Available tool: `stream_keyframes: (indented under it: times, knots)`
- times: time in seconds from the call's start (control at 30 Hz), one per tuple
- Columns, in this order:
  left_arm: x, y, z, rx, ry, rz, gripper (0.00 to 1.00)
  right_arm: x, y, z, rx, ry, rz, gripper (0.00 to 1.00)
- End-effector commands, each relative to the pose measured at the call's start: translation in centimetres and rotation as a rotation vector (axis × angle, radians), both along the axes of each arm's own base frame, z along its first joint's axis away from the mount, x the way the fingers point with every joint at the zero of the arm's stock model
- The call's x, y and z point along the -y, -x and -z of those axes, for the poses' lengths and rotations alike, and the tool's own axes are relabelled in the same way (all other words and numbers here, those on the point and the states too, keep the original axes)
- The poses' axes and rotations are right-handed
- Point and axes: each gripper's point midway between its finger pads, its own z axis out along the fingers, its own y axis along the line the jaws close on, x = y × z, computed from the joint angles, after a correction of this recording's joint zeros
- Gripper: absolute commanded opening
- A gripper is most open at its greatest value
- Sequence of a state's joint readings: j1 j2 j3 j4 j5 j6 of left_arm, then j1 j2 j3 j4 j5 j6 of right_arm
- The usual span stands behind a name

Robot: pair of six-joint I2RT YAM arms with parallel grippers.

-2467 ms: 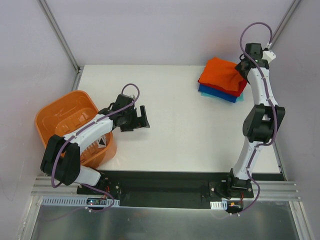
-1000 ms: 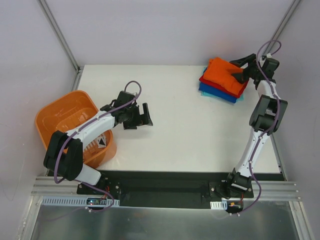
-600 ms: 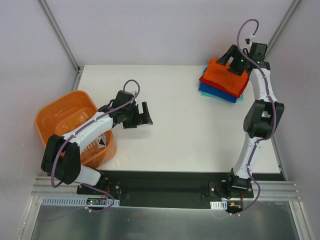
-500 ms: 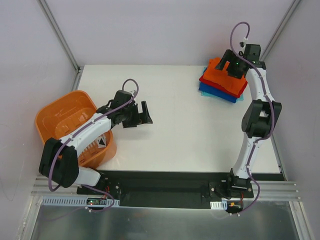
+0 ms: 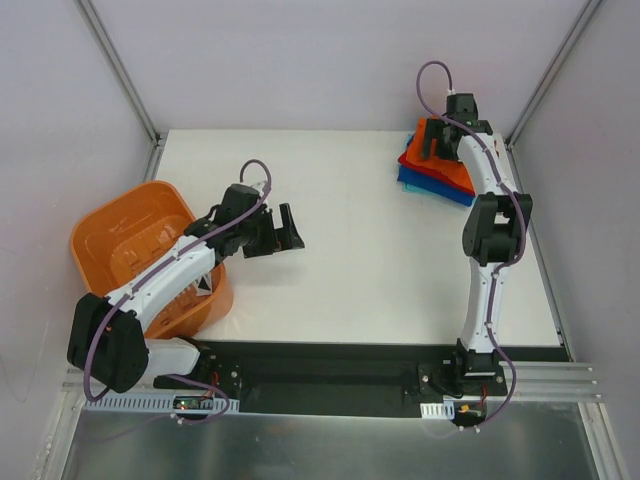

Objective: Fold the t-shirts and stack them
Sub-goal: Neatly place the folded tshirt to the corner

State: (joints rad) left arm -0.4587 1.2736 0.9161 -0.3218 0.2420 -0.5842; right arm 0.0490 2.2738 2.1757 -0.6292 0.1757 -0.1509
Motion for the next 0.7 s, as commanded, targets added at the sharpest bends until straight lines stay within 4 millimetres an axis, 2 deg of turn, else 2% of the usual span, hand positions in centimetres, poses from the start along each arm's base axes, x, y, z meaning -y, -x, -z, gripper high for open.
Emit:
stream_keyframes:
  times: [0.0,0.1,0.2,0.3,0.33,0.4,0.43,0.5,0.53,0.57,0.6,0.63,0.67]
  knots:
    - [-0.3,0.4,-0.6,0.025,0.0,-0.013,0.99,1.3,0.4,1.3,-0.048,0.07,0.022,0.97]
    - [-0.4,0.5,-0.8,0.032,0.003,-0.017,0.99,0.6,0.8,2.2,-0.072,0.046,-0.001,0.97]
    - [-0.3,0.5,-1.3,0.041,0.012,-0.012,1.0,0.0,0.8,1.1,-0.048,0.035,-0.026,0.97]
    - [0.0,0.4,-2.2,0.063,0.028,0.0,0.99,-0.8,0.9,-1.9,0.009,0.004,-0.058,0.97]
    - [0.1,0.4,-2.4,0.068,0.033,0.004,0.99,-0.7,1.2,-4.3,0.052,0.0,-0.055,0.97]
    - [0.3,0.3,-3.5,0.091,0.05,0.012,0.99,-0.7,2.0,-6.7,0.095,-0.006,-0.049,0.97]
    - [0.3,0.3,-3.8,0.097,0.054,0.013,0.99,-0.7,3.2,-9.3,0.141,-0.01,-0.045,0.97]
    - [0.5,0.7,-4.8,0.122,0.069,0.015,0.99,-0.5,5.0,-11.3,0.182,-0.02,-0.027,0.97]
    - [0.5,0.8,-4.9,0.127,0.07,0.011,0.99,-0.4,6.8,-15.6,0.282,-0.034,-0.015,0.97]
    - [0.4,1.2,-4.9,0.132,0.072,0.01,0.99,-0.4,8.8,-13.2,0.229,-0.042,-0.003,0.97]
    - [0.5,1.4,-4.7,0.129,0.067,-0.002,0.99,-0.6,10.3,-13.7,0.244,-0.067,-0.006,0.97]
    - [0.5,1.6,-4.7,0.128,0.067,-0.007,0.99,-1.0,12.8,-16.4,0.326,-0.111,-0.002,0.97]
    - [0.4,2.0,-4.1,0.119,0.061,-0.016,0.99,-1.3,15.1,-12.9,0.259,-0.13,-0.002,0.97]
